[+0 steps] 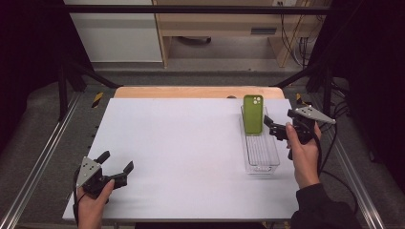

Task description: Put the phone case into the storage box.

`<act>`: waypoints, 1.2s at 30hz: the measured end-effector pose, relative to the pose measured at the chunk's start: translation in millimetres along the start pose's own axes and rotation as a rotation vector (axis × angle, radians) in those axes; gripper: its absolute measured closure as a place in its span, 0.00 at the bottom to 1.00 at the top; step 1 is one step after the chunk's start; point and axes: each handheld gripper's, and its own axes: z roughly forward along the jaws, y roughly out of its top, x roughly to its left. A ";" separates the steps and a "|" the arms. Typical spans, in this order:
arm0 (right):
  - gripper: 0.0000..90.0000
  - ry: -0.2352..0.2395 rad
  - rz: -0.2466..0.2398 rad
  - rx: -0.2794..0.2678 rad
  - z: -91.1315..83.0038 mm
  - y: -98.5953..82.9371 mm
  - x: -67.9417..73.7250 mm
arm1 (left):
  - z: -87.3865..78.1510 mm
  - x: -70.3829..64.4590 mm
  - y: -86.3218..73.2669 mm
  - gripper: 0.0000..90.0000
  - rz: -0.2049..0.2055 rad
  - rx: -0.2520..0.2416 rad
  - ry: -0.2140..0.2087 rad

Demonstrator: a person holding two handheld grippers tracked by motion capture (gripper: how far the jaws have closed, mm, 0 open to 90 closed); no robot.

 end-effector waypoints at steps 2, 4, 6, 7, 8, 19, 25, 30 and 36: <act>0.05 0.003 0.000 -0.001 -1.8 -0.2 0.1 | 0.3 -0.3 -0.1 0.02 0.003 0.001 -0.003; 0.05 0.009 0.009 -0.012 -3.8 -0.9 -0.4 | 0.3 -0.4 0.0 0.02 0.003 0.001 -0.003; 0.05 0.009 0.015 -0.012 -5.4 -1.9 -0.8 | 0.2 -0.2 0.0 0.02 0.002 0.000 -0.002; 0.05 0.010 0.015 -0.012 -6.2 -2.5 -1.1 | 0.2 -0.2 -0.1 0.02 0.000 0.001 -0.001; 0.05 0.008 0.015 -0.013 -6.9 -3.2 -1.5 | 0.2 -0.1 -0.1 0.02 0.000 0.001 -0.001; 0.05 -0.001 0.015 -0.019 -19.6 -13.5 -7.5 | 0.2 -0.4 -0.2 0.02 0.004 0.004 -0.006; 0.06 -0.003 0.011 -0.014 -25.5 -20.9 -10.2 | 0.3 -0.3 -0.3 0.02 0.000 0.005 -0.006; 0.06 -0.002 0.010 -0.014 -30.2 -27.8 -11.6 | 0.1 -0.3 -0.3 0.02 0.001 0.004 -0.006; 0.06 -0.002 0.013 -0.012 -35.7 -35.9 -13.3 | 0.0 -0.2 -0.2 0.02 0.000 0.003 -0.005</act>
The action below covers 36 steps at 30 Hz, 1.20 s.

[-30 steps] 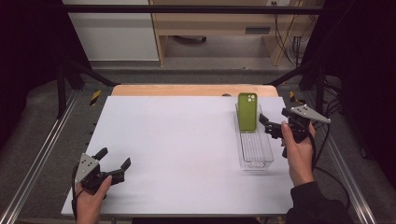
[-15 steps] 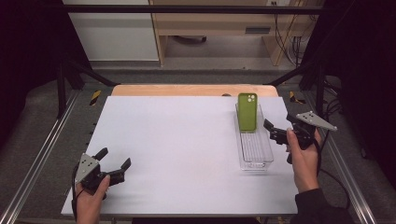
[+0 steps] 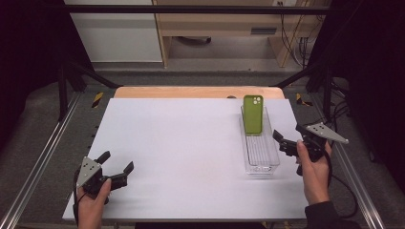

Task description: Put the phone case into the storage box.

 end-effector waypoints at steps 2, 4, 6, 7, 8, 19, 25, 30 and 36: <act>0.05 -0.001 0.001 -0.002 -1.6 -2.1 -0.5 | 0.0 0.1 0.0 0.02 -0.001 0.001 0.000; 0.05 -0.001 0.003 -0.004 -3.1 -3.8 -1.1 | -0.1 0.2 0.0 0.02 -0.001 0.001 0.002; 0.05 0.002 0.001 -0.005 -4.7 -5.5 -1.5 | -0.2 0.3 0.0 0.02 -0.001 0.000 0.001; 0.05 0.001 0.002 -0.005 -5.4 -6.5 -1.4 | -0.1 0.3 0.0 0.02 -0.001 0.001 0.001; 0.05 0.000 0.000 -0.004 -6.0 -7.3 -1.5 | -0.2 0.3 0.0 0.02 -0.001 0.000 0.001; 0.03 0.008 -0.008 -0.002 -11.3 -16.3 0.6 | -0.5 0.4 0.1 0.02 0.002 -0.001 -0.002; 0.04 0.001 -0.013 0.003 -13.9 -22.2 0.7 | -0.5 0.4 0.1 0.02 0.003 -0.001 -0.003; 0.03 -0.003 -0.020 0.008 -15.8 -27.5 0.6 | -0.5 0.3 0.0 0.02 0.003 -0.001 -0.004; 0.03 -0.008 -0.023 0.006 -19.0 -33.2 0.2 | -0.5 -0.1 0.2 0.02 0.006 -0.002 -0.007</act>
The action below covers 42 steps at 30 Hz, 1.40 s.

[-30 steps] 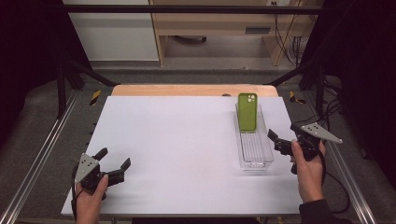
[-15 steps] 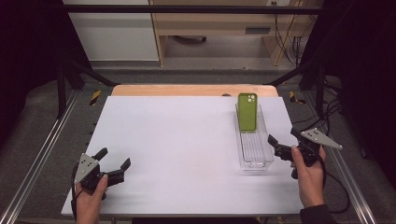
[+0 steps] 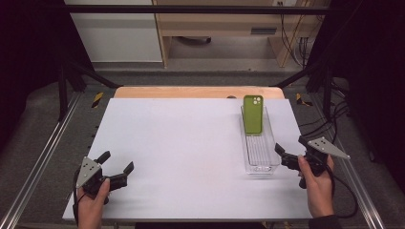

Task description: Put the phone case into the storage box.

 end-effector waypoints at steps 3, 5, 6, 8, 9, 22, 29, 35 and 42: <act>0.03 0.002 -0.004 -0.001 -1.8 -3.0 0.3 | -0.5 0.2 0.1 0.02 0.002 0.000 0.006; 0.03 0.002 -0.013 -0.007 -3.3 -5.4 0.4 | -0.7 0.3 0.1 0.02 0.002 -0.001 0.006; 0.04 -0.003 -0.019 -0.008 -3.6 -6.0 0.3 | -0.7 0.2 0.1 0.02 0.003 -0.001 0.006; 0.04 -0.010 -0.034 -0.018 -5.0 -8.3 0.2 | -0.6 -0.1 0.1 0.02 0.004 0.000 0.005; 0.04 -0.010 -0.035 -0.022 -5.7 -9.4 0.0 | -0.5 -0.2 0.1 0.02 0.005 0.000 0.005; 0.03 -0.001 -0.060 -0.084 -11.8 -22.2 -0.1 | -0.6 -0.6 0.1 0.02 0.010 -0.001 -0.006; 0.03 0.014 -0.059 -0.108 -12.3 -28.8 2.0 | -0.5 -0.8 0.0 0.02 0.013 0.000 -0.009; 0.03 0.030 -0.059 -0.111 -10.3 -35.4 5.7 | -0.6 -0.8 0.0 0.02 0.013 0.000 -0.009; 0.03 0.047 -0.065 -0.115 -9.4 -38.8 9.9 | -0.4 -1.3 -0.2 0.02 0.017 0.002 -0.016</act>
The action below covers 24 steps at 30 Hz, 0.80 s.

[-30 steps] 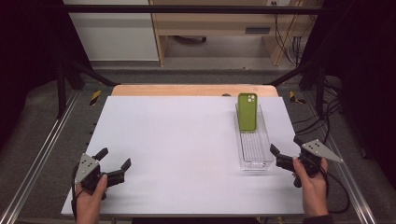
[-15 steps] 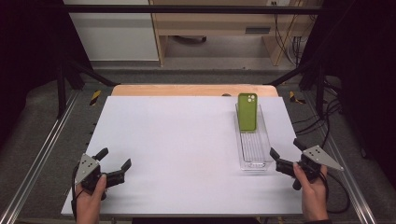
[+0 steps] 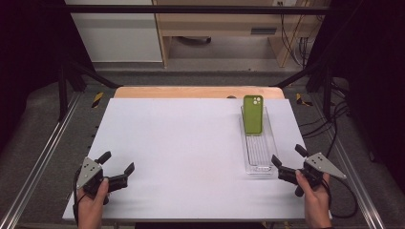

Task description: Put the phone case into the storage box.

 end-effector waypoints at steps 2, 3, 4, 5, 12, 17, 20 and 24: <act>0.03 0.009 0.003 -0.001 0.5 -0.8 2.0 | 0.0 -0.3 0.0 0.02 0.001 -0.001 -0.001; 0.03 0.012 0.002 0.001 0.6 -1.4 3.0 | 0.1 -0.4 0.0 0.02 0.003 -0.001 -0.002; 0.03 0.014 -0.001 0.001 0.7 -2.0 3.7 | 0.2 -0.5 -0.1 0.02 0.003 0.000 -0.003; 0.03 0.018 0.001 -0.001 1.0 -2.4 4.6 | 0.3 -0.7 -0.1 0.02 0.004 0.001 -0.004; 0.03 0.035 0.002 -0.004 2.4 -5.7 10.6 | 0.6 -2.9 -1.0 0.02 0.006 0.014 -0.010; 0.03 0.050 0.004 -0.010 3.2 -6.4 14.8 | -2.4 -3.9 -2.5 0.02 0.014 0.016 -0.015; 0.03 0.059 0.005 -0.016 3.3 -6.1 17.3 | -4.4 -4.3 -3.9 0.02 0.022 0.016 -0.010; 0.03 0.076 0.000 -0.023 3.4 -5.6 20.9 | -5.2 -5.9 -4.9 0.02 0.024 0.014 -0.017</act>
